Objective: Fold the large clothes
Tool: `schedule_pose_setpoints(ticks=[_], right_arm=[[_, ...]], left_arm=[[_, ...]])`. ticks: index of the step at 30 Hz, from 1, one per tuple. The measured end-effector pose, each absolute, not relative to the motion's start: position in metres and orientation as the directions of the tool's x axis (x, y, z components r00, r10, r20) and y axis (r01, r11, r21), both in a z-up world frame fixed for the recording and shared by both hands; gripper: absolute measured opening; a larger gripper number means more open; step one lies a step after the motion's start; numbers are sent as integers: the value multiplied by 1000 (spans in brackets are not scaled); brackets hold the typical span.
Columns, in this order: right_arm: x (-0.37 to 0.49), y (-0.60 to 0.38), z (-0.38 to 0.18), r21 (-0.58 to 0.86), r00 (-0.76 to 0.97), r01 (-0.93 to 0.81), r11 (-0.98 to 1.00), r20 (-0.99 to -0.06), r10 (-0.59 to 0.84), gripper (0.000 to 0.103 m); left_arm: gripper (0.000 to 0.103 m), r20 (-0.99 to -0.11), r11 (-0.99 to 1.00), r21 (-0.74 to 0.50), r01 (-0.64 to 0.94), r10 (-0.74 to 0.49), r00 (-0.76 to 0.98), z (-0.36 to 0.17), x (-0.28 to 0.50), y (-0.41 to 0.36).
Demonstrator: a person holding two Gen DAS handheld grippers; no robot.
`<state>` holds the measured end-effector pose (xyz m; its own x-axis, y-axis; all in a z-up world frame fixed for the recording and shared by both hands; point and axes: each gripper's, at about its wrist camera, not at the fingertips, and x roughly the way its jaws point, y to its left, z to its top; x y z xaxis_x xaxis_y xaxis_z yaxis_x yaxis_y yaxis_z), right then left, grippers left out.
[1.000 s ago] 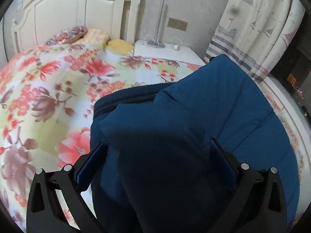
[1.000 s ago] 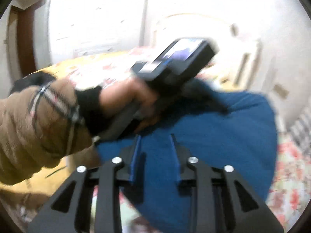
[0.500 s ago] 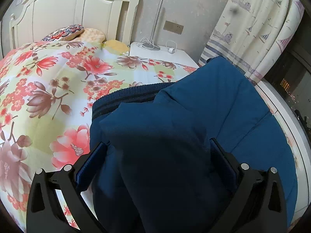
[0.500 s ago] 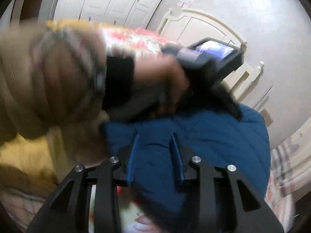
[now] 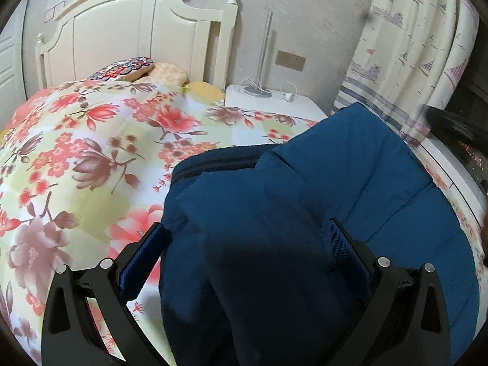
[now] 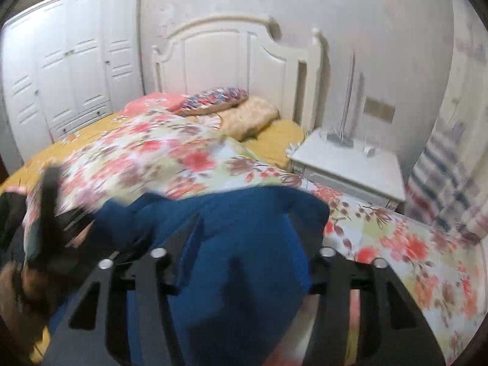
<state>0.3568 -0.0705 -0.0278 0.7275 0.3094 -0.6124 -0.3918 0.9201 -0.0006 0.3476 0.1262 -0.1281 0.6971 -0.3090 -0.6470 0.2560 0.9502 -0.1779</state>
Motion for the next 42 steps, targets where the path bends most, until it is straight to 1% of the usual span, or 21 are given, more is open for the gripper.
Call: schedule_pose_setpoints(ticks=[2,4,5,7,10,13,14,16,17,19,20,22,25,27,29,30,34,35,37,39,42], right_arm=[[396,-54,-57,-45,674,-403,914,-690,264,45],[429,-46,-98,-16,549,-429,903,-798,247,47],[439,-43,-113,-10,521,-433,901,-819,241,48],[445,-39,-111,-29,506,-444,896,-833,224,48],[438,-33,-98,-118,532,-464,878,-829,170,48],[443,-56,-76,-20,596,-365,931,-773,217,55],[449,-62,-82,2,588,-330,944,-782,207,60],[457,-59,-109,7,510,-368,930,-835,208,61],[455,-56,-116,-4,512,-387,922,-833,211,62],[455,-50,-111,-50,514,-387,921,-840,170,62],[454,-42,-106,-111,520,-396,911,-845,123,62],[447,-29,-89,-201,554,-392,898,-830,56,58],[416,-16,-47,-124,627,-423,898,-756,191,57],[399,-3,-38,-124,637,-464,877,-735,233,50],[397,18,-65,-183,579,-517,836,-794,184,44],[400,25,-85,-204,539,-531,823,-830,142,44],[403,38,-82,-267,550,-515,814,-832,75,44],[399,40,-76,-264,555,-516,815,-828,84,44],[377,50,-53,-197,564,-566,800,-801,202,44],[359,66,-43,-182,560,-615,768,-786,262,44],[352,100,-61,-246,538,-666,704,-812,226,42]], left_arm=[[99,-646,947,-194,256,-319,693,-128,349,129],[99,-646,951,-213,225,-310,698,-129,351,135],[99,-646,949,-233,214,-316,695,-131,352,139],[99,-653,939,-271,212,-341,677,-135,356,145],[99,-650,945,-248,215,-327,686,-132,354,142],[99,-644,952,-228,206,-306,701,-131,351,141],[99,-642,955,-220,201,-296,707,-131,350,140],[99,-641,961,-200,191,-275,717,-129,348,139],[99,-640,963,-195,187,-269,720,-129,347,139],[99,-639,964,-195,183,-266,722,-128,346,140],[99,-636,964,-192,182,-263,725,-128,346,140],[99,-630,971,-166,171,-237,739,-125,342,139],[99,-606,989,-68,134,-148,781,-114,328,135],[99,-577,996,-5,93,-79,813,-106,315,135],[99,-551,999,28,23,-4,835,-101,304,141],[99,-552,1000,13,9,0,834,-100,300,147],[99,-562,1000,6,-5,8,827,-99,280,162],[99,-556,1000,8,-9,12,831,-96,273,164],[99,-535,1000,19,-15,23,845,-93,253,168],[99,-530,999,44,-20,41,847,-94,241,165],[99,-549,997,81,-10,53,834,-105,228,159]])
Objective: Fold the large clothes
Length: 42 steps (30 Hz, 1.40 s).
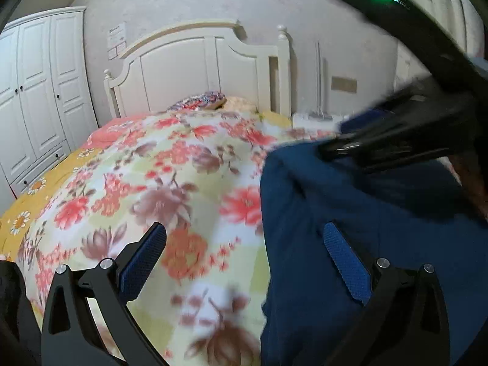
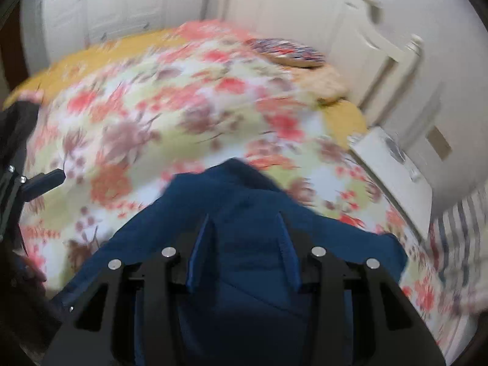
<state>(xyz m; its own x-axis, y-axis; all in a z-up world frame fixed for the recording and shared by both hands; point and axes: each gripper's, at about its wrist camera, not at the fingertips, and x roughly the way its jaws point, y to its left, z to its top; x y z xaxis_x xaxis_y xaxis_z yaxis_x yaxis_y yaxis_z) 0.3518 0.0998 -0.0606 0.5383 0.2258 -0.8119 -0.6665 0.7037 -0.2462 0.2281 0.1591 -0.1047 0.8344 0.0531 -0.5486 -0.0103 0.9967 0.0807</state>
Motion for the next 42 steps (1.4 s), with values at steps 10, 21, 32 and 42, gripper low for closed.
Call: schedule_pose_setpoints(ticks=[10,21,32,42], right_arm=[[371,139,-111,-345,523,-663,664,-848,81,44],[332,91,-45,-183,544,-666,723,-782,303,54],[214,-39,-82,-79,653,-489,869,-694,304,69],[175,-92,-66,151,644,-379,913,-665,377,80]], left_arm=[[99,-487,998,59,-22,48,872,-83,180,174],[99,-583,988,119,99,-11,812,-119,184,141],[99,-615,993,18,114,-79,785,-125,193,153],[99,-609,995,24,101,-66,791,-125,189,151]])
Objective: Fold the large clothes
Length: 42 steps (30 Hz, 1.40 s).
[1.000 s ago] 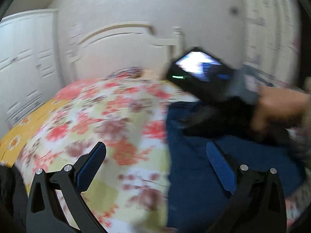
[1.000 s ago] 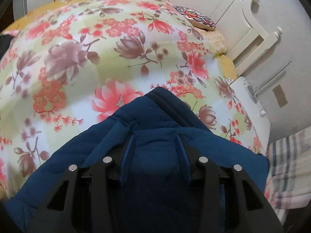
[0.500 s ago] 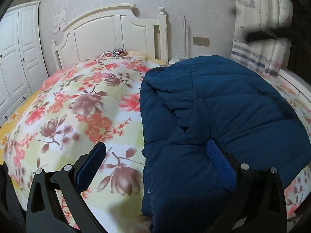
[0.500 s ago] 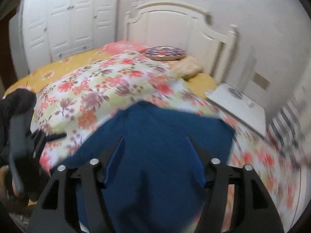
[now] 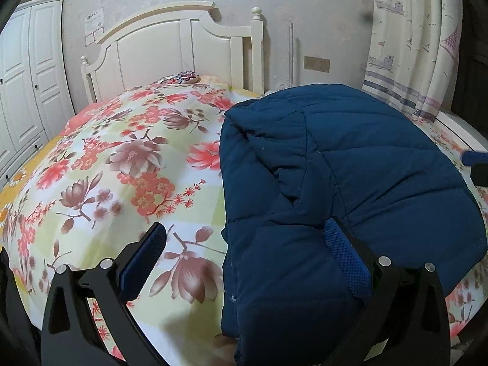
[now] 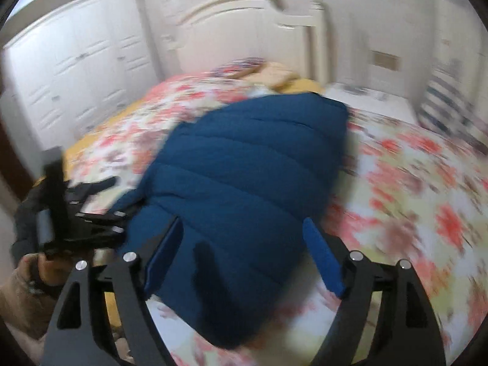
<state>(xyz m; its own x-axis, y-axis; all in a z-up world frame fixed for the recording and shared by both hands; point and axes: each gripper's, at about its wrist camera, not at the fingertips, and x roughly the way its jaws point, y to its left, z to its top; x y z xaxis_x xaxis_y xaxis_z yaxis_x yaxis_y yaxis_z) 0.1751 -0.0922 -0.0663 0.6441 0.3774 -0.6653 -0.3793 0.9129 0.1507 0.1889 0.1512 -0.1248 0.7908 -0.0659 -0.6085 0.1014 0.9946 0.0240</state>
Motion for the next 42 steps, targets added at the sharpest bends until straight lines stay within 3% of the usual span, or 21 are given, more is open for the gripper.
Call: schedule_pose_setpoints(ticks=[3,5,8,13,17,22,26,31,33,34,35,38,42], right_arm=[[163,-85,-84,158,613,-391,907,-691,384,80],[159,-76,-98,165,585,-414,895,-706,400,93],[156,-72,-104,162,582,-413,896,-711,396,97],[168,-98,-102,386,536,-357,850,-661,525,100],[190,-110,-109,477,490,-308,823,-662,567,100],[225,-119,-122,578,437,-251,777,-648,624,101],[240,-122,-128,615,408,-234,753,-641,650,101],[248,-124,-137,666,408,-217,714,-603,686,101],[241,-125,-136,658,444,-238,714,-580,682,92],[237,-126,-134,643,463,-253,723,-576,674,77],[233,-126,-131,621,488,-272,735,-569,662,69],[223,-127,-117,554,550,-320,769,-552,627,58],[229,-154,-83,475,653,-334,814,-507,563,54]], left_arm=[[99,-604,995,20,99,-66,794,-126,190,152],[99,-605,995,19,102,-70,793,-126,189,153],[99,-605,995,16,102,-71,793,-126,188,154],[99,-623,992,-43,117,-118,774,-127,192,161],[99,-639,988,-78,136,-154,753,-128,198,167],[99,-678,946,-276,171,-317,663,-133,213,189],[99,-672,796,-576,188,-592,446,-149,252,215],[99,-636,726,-640,252,-684,357,-152,287,209],[94,-628,704,-664,251,-708,324,-153,292,205],[78,-597,665,-703,252,-744,299,-156,293,204],[70,-584,657,-704,269,-752,307,-155,292,203],[55,-564,662,-684,305,-746,355,-144,289,193],[48,-514,643,-675,362,-762,394,-122,303,160]])
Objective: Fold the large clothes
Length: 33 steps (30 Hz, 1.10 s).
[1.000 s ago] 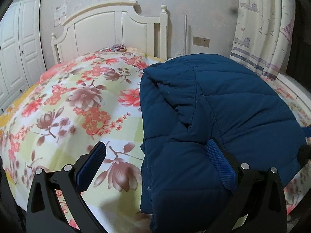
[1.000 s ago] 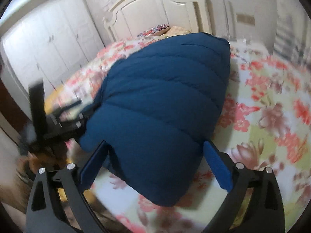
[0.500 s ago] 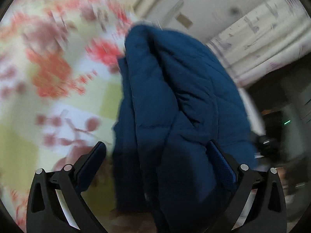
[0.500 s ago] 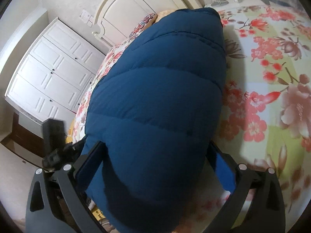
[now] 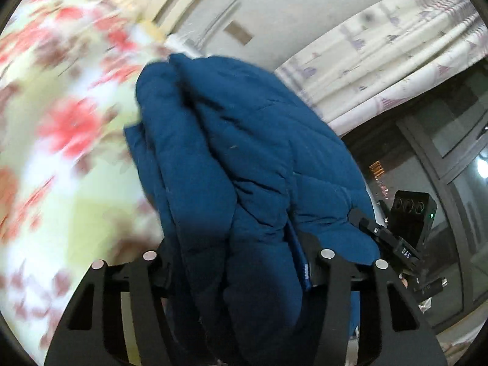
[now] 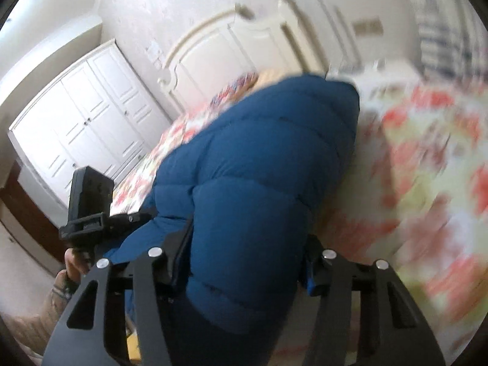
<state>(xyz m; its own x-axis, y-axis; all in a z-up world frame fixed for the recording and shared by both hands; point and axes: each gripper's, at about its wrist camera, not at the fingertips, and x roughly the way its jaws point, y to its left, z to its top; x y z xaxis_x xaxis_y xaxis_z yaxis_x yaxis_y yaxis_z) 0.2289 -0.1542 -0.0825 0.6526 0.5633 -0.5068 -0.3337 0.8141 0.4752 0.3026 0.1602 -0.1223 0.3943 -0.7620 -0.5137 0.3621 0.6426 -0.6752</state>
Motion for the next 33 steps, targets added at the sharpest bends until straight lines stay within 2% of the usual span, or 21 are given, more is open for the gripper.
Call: schedule_pose_setpoints(ticks=[5,9,10,12,15,17,18,20,21,23,25,28,30,33], right_arm=[[277,-211,-60,450,698,-286,846,-507,505,54],[323,-254,-93,490,636,-167,855,-609,473,61],[328,-259,-112,499,612,-128,857,-641,465,66],[320,-270,-127,551,636,-144,822,-584,503,69],[313,-270,-126,557,653,-113,823,-583,484,78],[310,-271,-118,532,659,-71,844,-610,441,83],[303,-269,-107,510,663,-42,859,-629,405,83],[285,-269,-86,469,703,-1,883,-627,334,87],[273,-269,-74,449,726,3,894,-615,306,88],[234,-259,-31,374,804,-36,927,-540,249,95],[207,-248,3,308,853,-55,950,-480,205,101],[169,-228,47,214,899,-56,975,-415,142,101],[145,-214,59,148,911,-35,988,-402,92,101],[124,-202,52,90,893,11,996,-449,31,101]], left_arm=[[48,-474,638,-652,410,-765,435,-103,356,93],[49,-563,667,-656,352,-744,361,-136,401,50],[52,-551,664,-655,360,-746,375,-144,400,47],[56,-536,649,-676,349,-758,371,-149,400,53],[64,-548,661,-664,348,-748,375,-149,396,57],[73,-570,689,-642,337,-722,391,-141,395,56],[75,-592,726,-600,338,-686,423,-131,390,59],[92,-601,807,-481,344,-588,541,-100,368,73],[93,-585,851,-405,333,-521,622,-77,354,76],[94,-522,908,-268,322,-418,743,-30,321,77],[99,-405,951,-123,284,-309,860,22,278,71],[99,-271,983,37,178,-162,949,69,223,55],[99,-233,987,89,131,-107,966,80,191,50],[99,-257,991,80,104,-80,963,75,162,46]])
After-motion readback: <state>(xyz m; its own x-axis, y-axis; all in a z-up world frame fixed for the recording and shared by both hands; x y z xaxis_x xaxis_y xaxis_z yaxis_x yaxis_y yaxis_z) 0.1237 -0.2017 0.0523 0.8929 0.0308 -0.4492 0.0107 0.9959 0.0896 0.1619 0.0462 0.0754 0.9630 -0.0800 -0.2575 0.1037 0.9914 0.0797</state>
